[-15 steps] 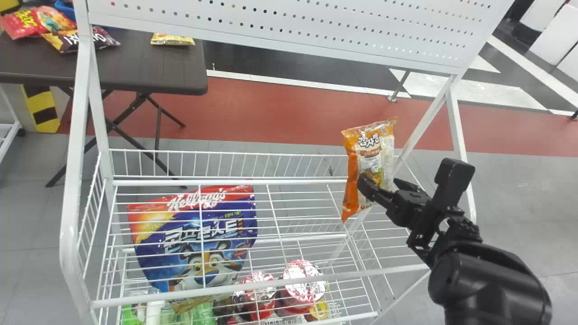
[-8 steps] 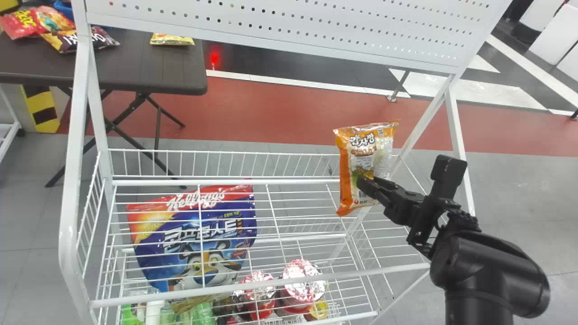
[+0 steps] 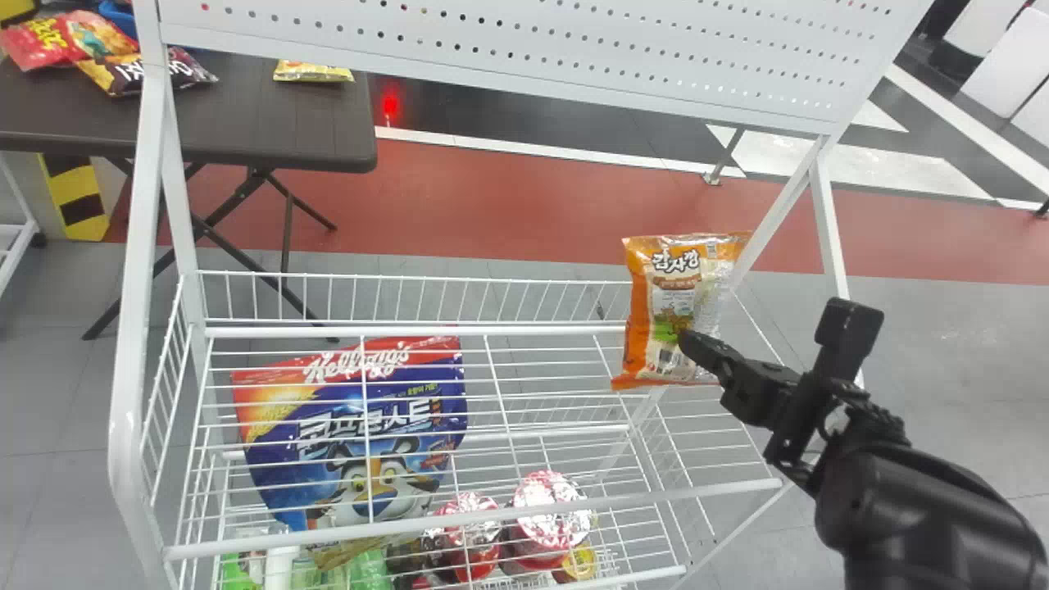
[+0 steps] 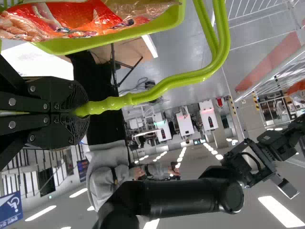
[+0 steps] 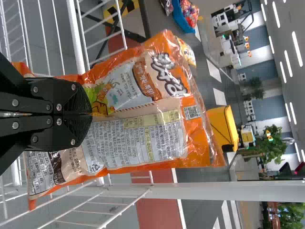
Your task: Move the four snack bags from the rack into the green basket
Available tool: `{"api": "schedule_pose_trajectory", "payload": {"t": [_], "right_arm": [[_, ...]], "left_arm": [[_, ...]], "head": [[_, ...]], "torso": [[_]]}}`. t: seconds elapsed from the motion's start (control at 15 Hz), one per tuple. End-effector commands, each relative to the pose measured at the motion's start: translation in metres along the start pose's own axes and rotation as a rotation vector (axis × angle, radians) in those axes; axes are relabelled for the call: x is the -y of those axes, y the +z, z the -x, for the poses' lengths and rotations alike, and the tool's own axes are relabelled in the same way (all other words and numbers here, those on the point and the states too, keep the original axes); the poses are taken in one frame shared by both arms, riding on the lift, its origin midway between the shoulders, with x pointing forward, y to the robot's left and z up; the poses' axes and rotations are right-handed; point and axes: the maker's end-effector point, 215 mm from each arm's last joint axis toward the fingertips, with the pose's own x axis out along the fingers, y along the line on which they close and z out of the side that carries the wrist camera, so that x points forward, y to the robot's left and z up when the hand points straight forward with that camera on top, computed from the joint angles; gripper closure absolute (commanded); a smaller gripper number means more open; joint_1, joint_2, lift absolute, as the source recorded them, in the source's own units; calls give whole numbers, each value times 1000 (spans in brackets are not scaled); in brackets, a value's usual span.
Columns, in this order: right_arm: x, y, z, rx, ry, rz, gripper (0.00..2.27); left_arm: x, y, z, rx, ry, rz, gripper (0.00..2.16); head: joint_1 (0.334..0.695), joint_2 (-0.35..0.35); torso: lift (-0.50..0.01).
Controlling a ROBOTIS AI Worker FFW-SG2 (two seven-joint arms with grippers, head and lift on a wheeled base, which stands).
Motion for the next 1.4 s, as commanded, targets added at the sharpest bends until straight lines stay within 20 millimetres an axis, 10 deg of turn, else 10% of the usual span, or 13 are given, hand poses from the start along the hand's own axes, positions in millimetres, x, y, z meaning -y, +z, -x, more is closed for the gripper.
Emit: {"api": "schedule_pose_trajectory", "payload": {"t": [0.0,0.33,0.67,1.33], "right_arm": [[-28,-2,26,10,48,-19,2219],[-113,-35,102,-52,229,-123,2219],[-173,-127,172,-234,397,-267,2219],[-187,-316,264,-709,422,-406,2219]], "left_arm": [[-1,0,0,0,4,0,1872],[-3,4,5,14,13,-1,1872],[-3,11,9,32,16,-7,1872],[-6,20,7,32,21,-24,1872]], "head": [[695,-350],[695,-350],[695,-350],[695,-350]], "torso": [[0],[0],[0],[0]]}}
